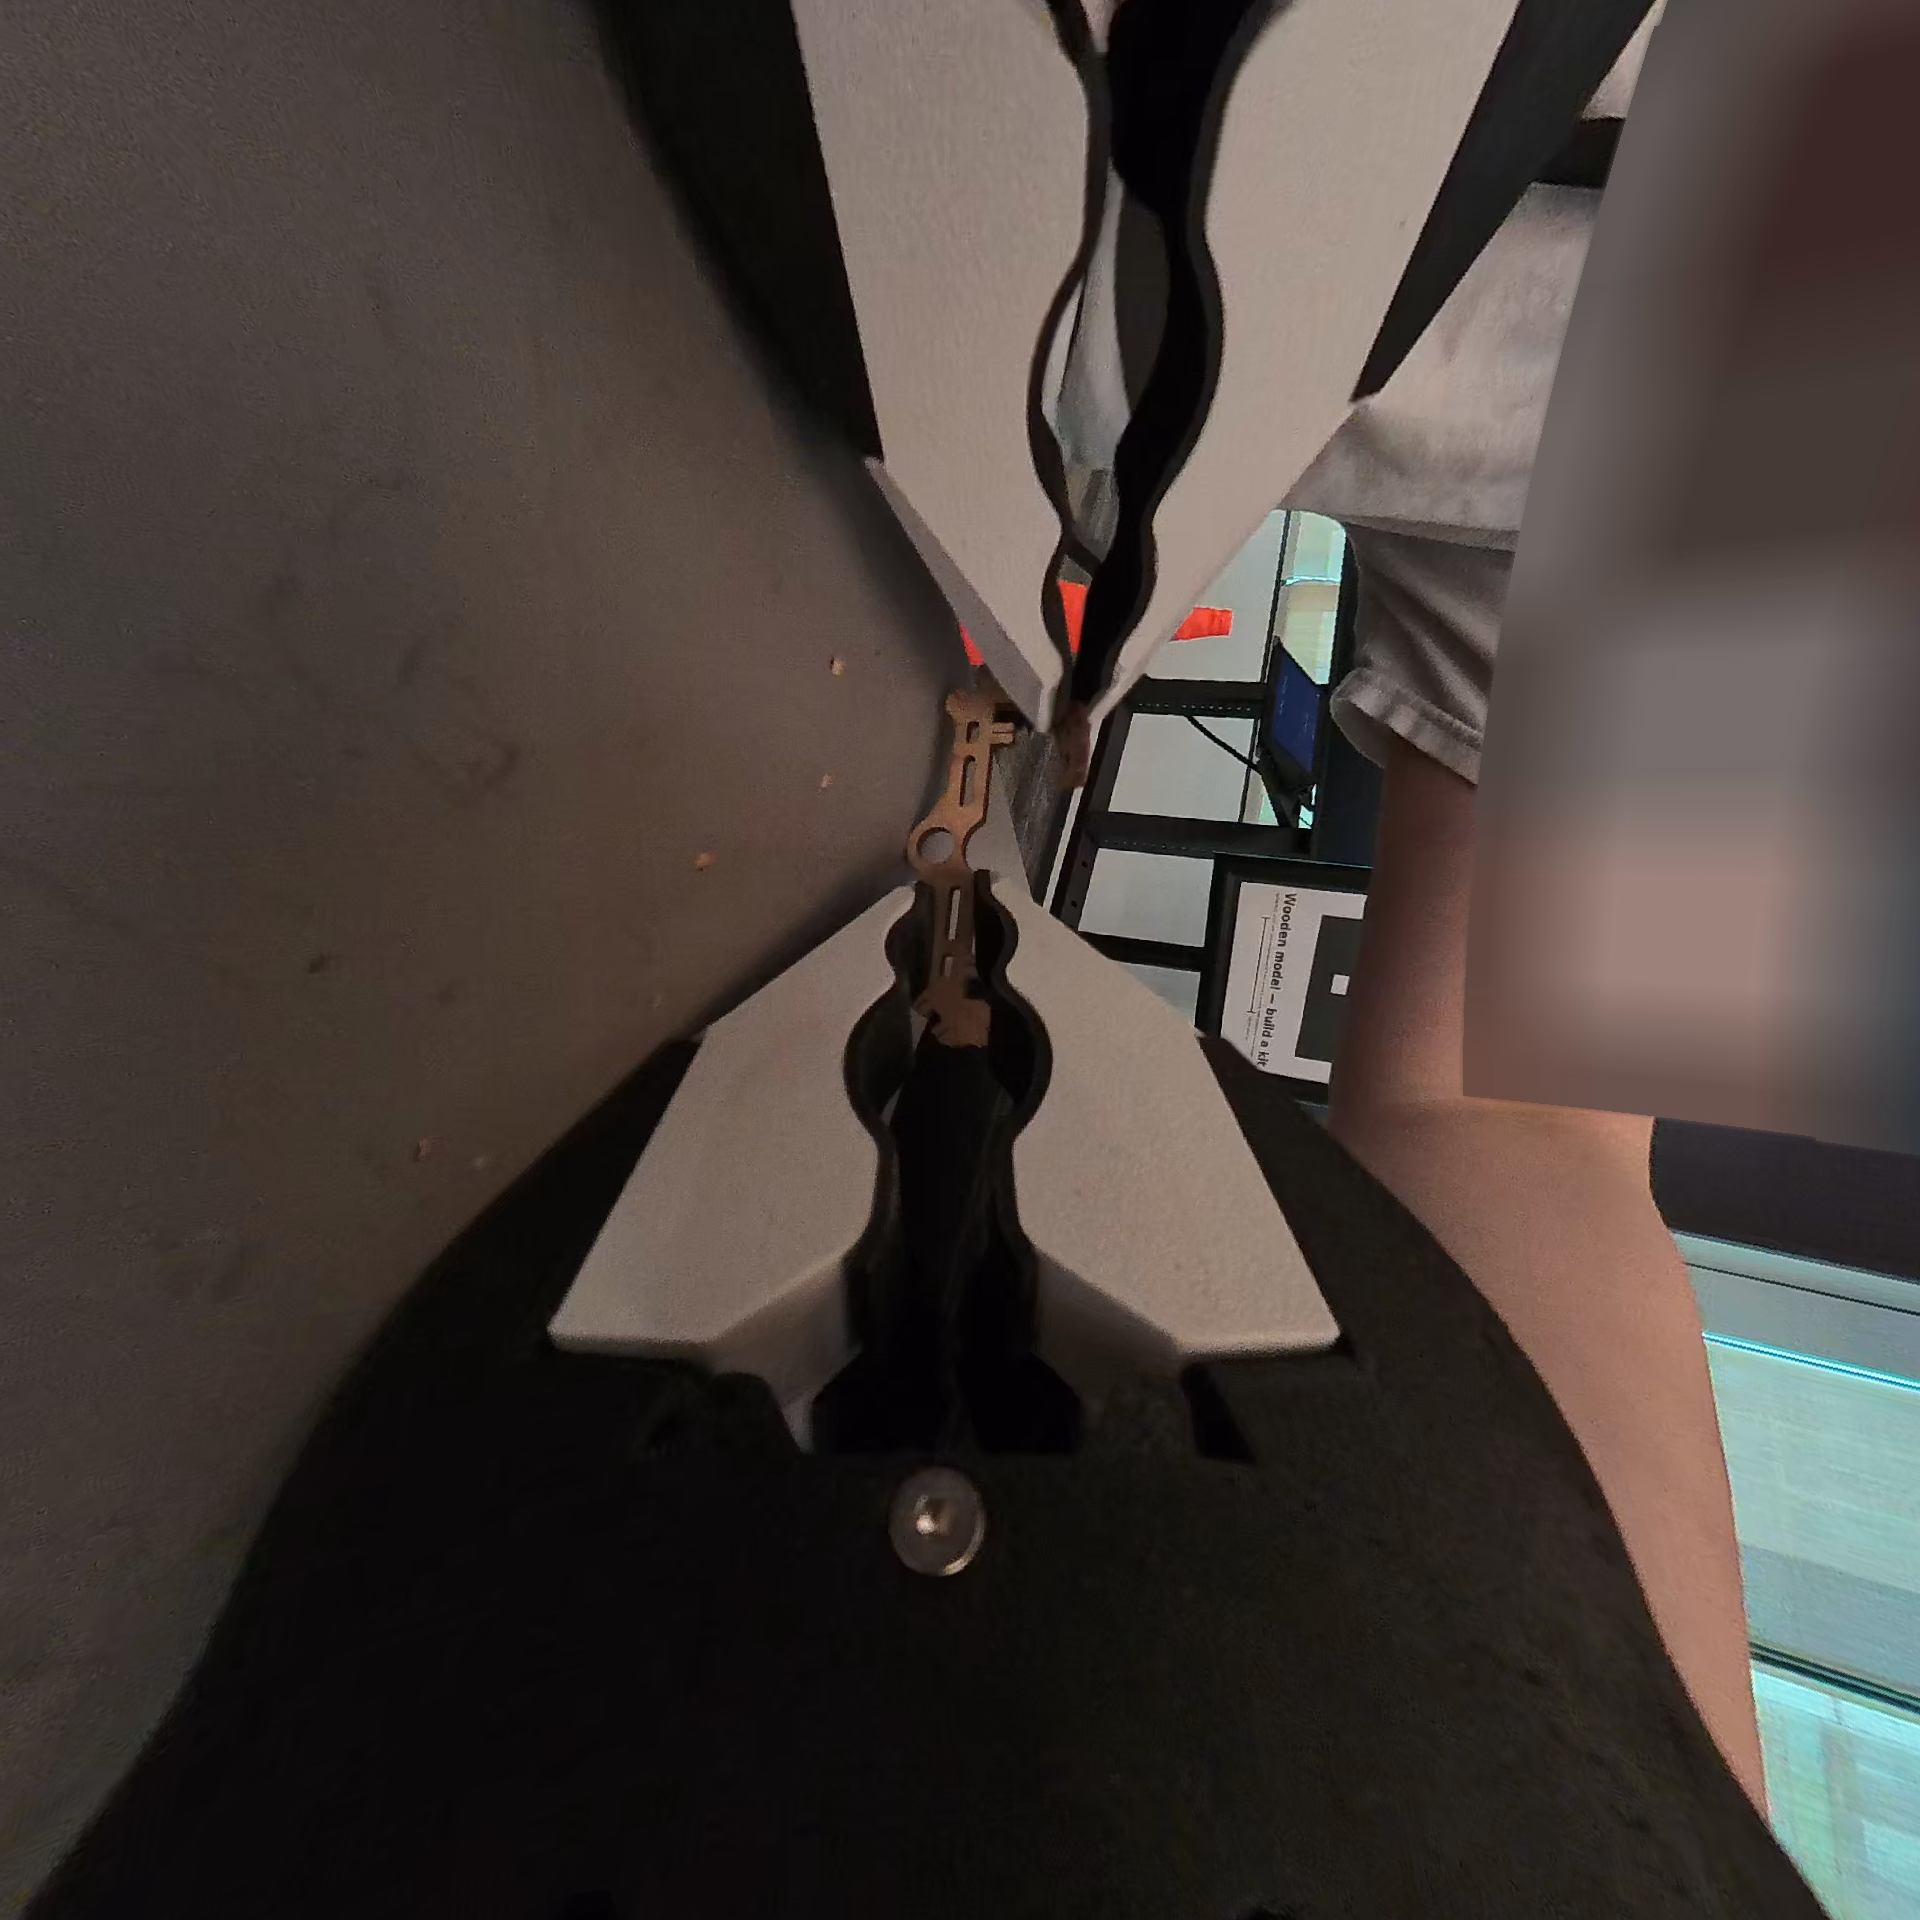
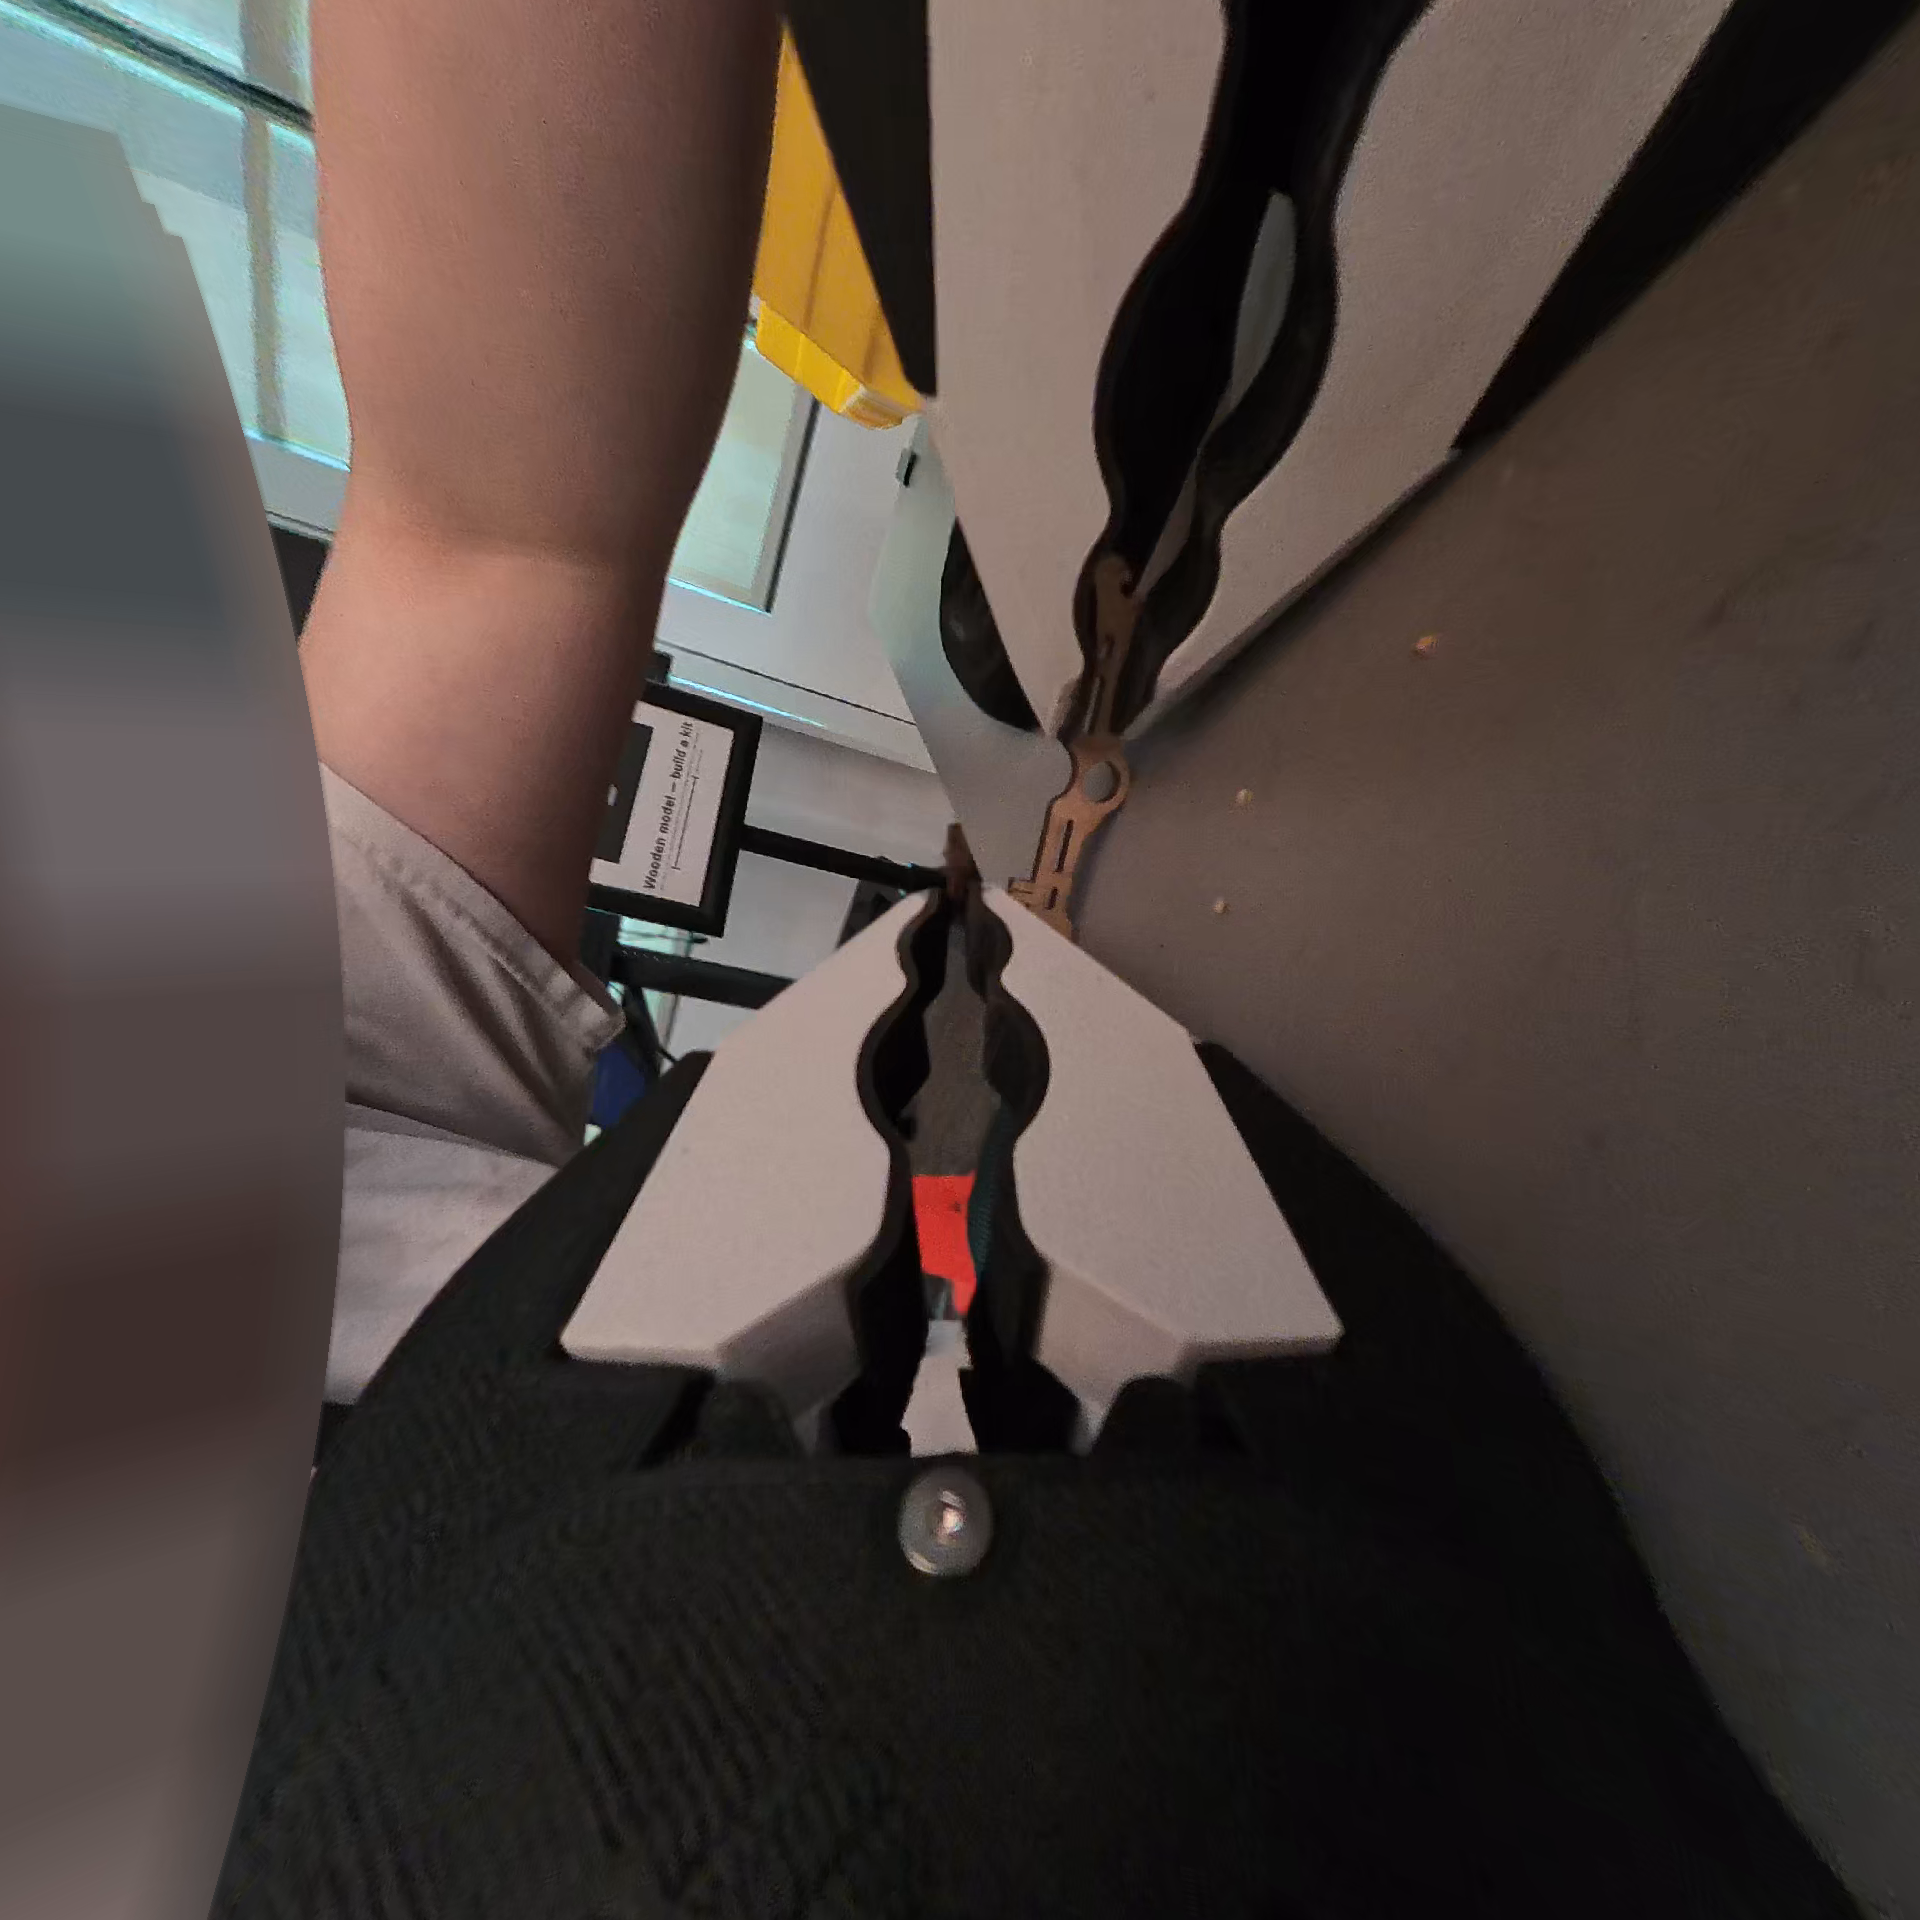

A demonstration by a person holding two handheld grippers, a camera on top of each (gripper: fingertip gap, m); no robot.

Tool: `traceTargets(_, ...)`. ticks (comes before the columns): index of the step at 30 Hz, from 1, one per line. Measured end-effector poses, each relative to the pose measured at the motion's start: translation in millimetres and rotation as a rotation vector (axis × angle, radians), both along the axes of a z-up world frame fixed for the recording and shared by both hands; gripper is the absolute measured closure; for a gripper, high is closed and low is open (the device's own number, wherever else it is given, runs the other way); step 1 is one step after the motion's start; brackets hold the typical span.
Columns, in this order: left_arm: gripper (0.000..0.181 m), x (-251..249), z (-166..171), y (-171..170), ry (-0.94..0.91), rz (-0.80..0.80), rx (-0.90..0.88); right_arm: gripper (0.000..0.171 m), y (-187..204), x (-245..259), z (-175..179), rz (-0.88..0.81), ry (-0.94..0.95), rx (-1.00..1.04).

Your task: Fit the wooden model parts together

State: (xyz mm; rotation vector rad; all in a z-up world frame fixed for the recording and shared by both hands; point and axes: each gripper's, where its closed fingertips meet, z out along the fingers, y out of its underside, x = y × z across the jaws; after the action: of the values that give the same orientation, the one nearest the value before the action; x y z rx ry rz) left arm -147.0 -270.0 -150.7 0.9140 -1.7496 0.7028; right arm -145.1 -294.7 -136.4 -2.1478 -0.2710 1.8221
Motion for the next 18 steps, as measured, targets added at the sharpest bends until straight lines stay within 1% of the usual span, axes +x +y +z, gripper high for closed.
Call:
traceTargets(2, 0.175, -1.2, 0.0, -0.9, 0.0, -0.01, 0.0, 0.17, 2.3, 1.9, 1.3, -0.027, 0.019, -0.014)
traceTargets(7, 0.175, -5.1, 0.1, -8.1, -0.009, -0.054, -0.009, 0.17, -4.7, 1.9, -1.1, -0.021, -0.003, -0.015)
traceTargets(11, 0.175, -3.1, 0.2, -14.9, -0.028, -0.068, -0.023, 0.17, -5.1, 4.6, -3.1, -0.055, -0.021, 0.013)
traceTargets(18, 0.176, -2.0, 0.4, -16.9, -0.034, -0.074, -0.031, 0.169, -9.7, 2.3, -5.1, -0.03, -0.041, -0.005)
